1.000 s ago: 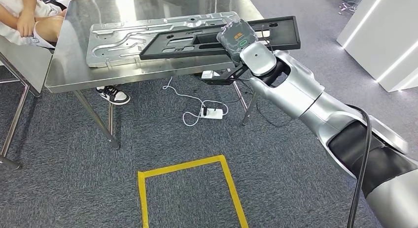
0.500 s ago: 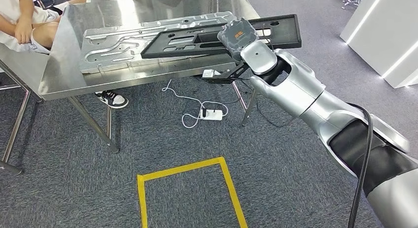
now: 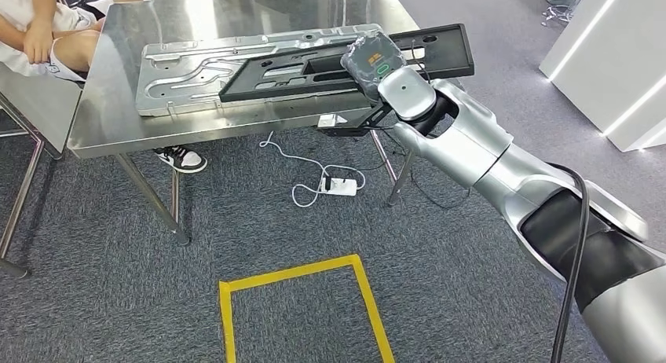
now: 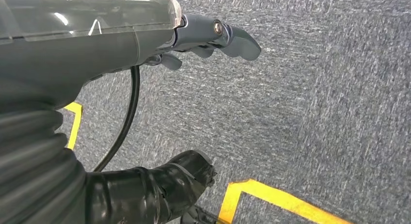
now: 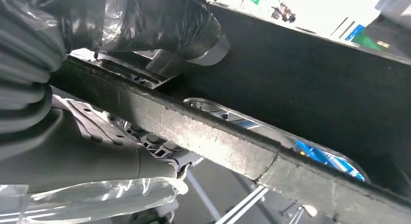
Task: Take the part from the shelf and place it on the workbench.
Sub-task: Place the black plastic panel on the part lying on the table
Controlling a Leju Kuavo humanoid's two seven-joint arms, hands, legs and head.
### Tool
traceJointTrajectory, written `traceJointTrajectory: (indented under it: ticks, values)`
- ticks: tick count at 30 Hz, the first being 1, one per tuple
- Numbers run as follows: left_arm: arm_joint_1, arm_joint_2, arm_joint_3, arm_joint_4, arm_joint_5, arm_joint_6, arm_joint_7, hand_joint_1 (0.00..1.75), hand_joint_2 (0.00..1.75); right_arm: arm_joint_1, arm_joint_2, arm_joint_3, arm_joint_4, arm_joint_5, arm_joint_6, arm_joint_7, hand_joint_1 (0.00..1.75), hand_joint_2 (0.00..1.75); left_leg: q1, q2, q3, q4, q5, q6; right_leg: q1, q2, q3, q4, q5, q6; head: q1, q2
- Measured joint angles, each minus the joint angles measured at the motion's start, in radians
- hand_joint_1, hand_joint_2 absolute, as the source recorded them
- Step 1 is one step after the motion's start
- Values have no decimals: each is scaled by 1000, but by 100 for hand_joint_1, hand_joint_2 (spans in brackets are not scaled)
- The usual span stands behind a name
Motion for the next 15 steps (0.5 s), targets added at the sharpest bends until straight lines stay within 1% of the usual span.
traceJointTrajectory:
  ticks: [1, 2, 3, 4, 5, 6, 7, 9, 10, 11, 12, 13, 14, 15]
  values:
    - [0, 0, 0, 0, 0, 0, 0, 0, 175, 2, 0, 1, 1, -1, 2, 0, 175, 175, 0, -1, 5, 0, -4, 0, -1, 0, -3, -14, 26, -1, 0, 0]
    - [0, 0, 0, 0, 0, 0, 0, 0, 175, 2, -1, 2, 1, -1, 3, 0, 175, 175, -1, -1, 11, 1, -8, -1, -1, 0, 12, -64, 68, -5, 0, 0]
    - [0, -1, 0, 0, 0, -1, 0, 0, 175, 1, -2, 2, 1, -2, 4, -1, 175, 175, -1, -2, 16, 1, -13, -2, 1, 0, 39, -134, 111, -11, 0, 0]
    - [0, -2, 1, 0, -1, -1, 0, 0, 175, -1, -3, 2, 1, -3, 5, -1, 175, 175, -3, -2, 21, 1, -17, -4, 5, 0, 67, -196, 141, -18, -1, 0]
    - [-1, -3, 1, 0, -1, -2, 0, 0, 175, -4, -4, 2, 1, -4, 5, -1, 175, 175, -3, -2, 23, 0, -19, -7, 9, 0, 89, -243, 156, -25, -1, 0]
    - [-1, -4, 1, 0, -2, -2, 0, 0, 175, -6, -5, 2, 1, -5, 6, -1, 175, 175, -3, -2, 22, -1, -21, -10, 13, -1, 100, -267, 158, -31, -2, 0]
    - [-1, -5, 3, 0, -2, -2, 0, 0, 175, -7, -5, 2, 1, -6, 6, -1, 175, 175, -3, -1, 22, -3, -21, -15, 16, 0, 104, -272, 154, -35, -3, 0]
    - [-1, -5, 6, 0, -3, -4, 0, 0, 175, -7, -6, 2, 1, -7, 6, -1, 175, 175, -5, 1, 26, -3, -26, -25, 13, -1, 114, -289, 153, -43, -3, 0]
    - [-1, -6, 7, 0, -3, -4, 0, 0, 175, -7, -6, 2, 1, -8, 6, -1, 175, 175, -6, 2, 22, 10, -37, -30, 9, -2, 123, -299, 154, -48, -4, 0]
    - [-2, -6, 8, 0, -3, -5, 0, 0, 175, -7, -6, 2, 1, -8, 6, -1, 175, 175, -6, 3, 9, 43, -55, -33, 6, -3, 131, -308, 155, -53, -4, 0]
    - [-2, -6, 9, 0, -3, -5, 0, 0, 175, -7, -6, 3, 0, -9, 6, -1, 175, 175, -5, 4, -18, 96, -80, -36, 4, -5, 137, -312, 154, -57, -4, 0]
    - [-1, -6, 10, 0, -3, -5, 0, 0, 175, -7, -6, 4, 1, -10, 6, -1, 175, 175, -4, 4, -54, 163, -107, -38, 4, -5, 140, -312, 152, -60, -4, 0]
    - [0, -5, 12, 0, -3, -5, 0, 0, 175, -7, -6, 5, 1, -11, 5, 0, 175, 175, -3, 4, -90, 223, -125, -41, 4, -5, 141, -310, 149, -61, -4, 0]
    - [1, -4, 14, 0, -3, -5, 1, 0, 175, -5, -6, 7, 1, -13, 5, 0, 175, 175, -2, 4, -116, 260, -127, -43, 4, -5, 141, -306, 145, -62, -4, 0]
